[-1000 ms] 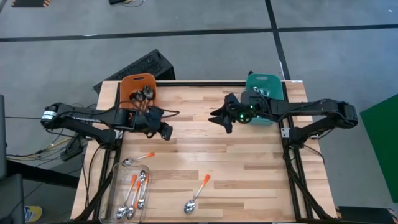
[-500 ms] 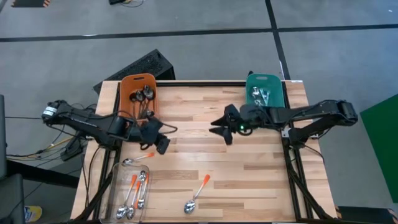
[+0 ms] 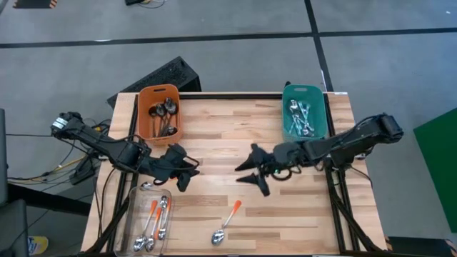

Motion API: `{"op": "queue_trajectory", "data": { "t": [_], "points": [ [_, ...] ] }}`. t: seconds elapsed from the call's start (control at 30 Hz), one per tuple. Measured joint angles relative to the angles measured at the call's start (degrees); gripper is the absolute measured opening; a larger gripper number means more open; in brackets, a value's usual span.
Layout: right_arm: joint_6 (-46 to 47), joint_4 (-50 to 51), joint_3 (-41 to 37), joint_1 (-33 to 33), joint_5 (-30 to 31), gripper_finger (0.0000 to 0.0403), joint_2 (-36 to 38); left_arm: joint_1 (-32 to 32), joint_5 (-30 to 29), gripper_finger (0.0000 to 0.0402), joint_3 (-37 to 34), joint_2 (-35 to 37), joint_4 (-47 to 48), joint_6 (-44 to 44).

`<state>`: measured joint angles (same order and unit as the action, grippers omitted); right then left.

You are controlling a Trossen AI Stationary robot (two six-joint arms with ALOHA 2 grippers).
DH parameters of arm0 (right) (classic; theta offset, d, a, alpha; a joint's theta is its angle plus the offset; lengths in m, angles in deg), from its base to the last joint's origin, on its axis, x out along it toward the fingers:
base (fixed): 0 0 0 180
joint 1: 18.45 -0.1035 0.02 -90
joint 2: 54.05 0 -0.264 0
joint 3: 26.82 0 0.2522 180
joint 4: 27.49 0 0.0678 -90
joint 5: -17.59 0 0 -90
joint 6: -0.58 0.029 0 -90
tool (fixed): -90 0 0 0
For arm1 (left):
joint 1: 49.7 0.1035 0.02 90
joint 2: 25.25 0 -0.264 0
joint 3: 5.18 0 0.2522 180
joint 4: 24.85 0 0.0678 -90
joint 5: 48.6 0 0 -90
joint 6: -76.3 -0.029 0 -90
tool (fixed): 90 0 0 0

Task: Sort silverware by color (type)
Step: Put the orange spoon into the transparent bin

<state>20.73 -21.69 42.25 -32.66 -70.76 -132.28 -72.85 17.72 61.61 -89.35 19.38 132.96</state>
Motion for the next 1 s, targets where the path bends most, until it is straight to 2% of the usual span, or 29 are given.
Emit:
{"op": "queue_trajectory", "data": {
  "t": [0.13,0.27,0.4,0.6,0.8,1.0],
  "points": [
    [-0.6,-5.3,1.6,-1.6,0.4,0.0212,-6.6,-0.2,-1.1,0.0114,0.0,0.0,-1.8,-3.6],
    [-1.7,-1.5,6.6,-1.9,1.5,0.0207,-11.6,-0.1,-1.1,0.0114,0.0,0.0,0.2,-3.7],
    [-6.7,4.2,11.4,-2.3,1.4,0.0199,-16.2,-0.1,-0.3,0.0114,0.0,-0.4,3.5,-3.4],
    [-13.3,14.6,18.4,-4.2,1.3,0.0196,-21.6,-0.4,6.5,0.0114,0.0,-2.4,4.9,-1.8],
    [-16.2,17.9,24.2,-5.4,1.3,0.0196,-26.3,-3.2,9.1,0.0114,0.0,-5.8,6.0,2.4],
    [-15.7,19.5,25.2,-5.8,-1.9,0.0196,-28.8,-6.6,10.1,0.0114,0.0,-9.5,5.5,5.1]
  ]
}}
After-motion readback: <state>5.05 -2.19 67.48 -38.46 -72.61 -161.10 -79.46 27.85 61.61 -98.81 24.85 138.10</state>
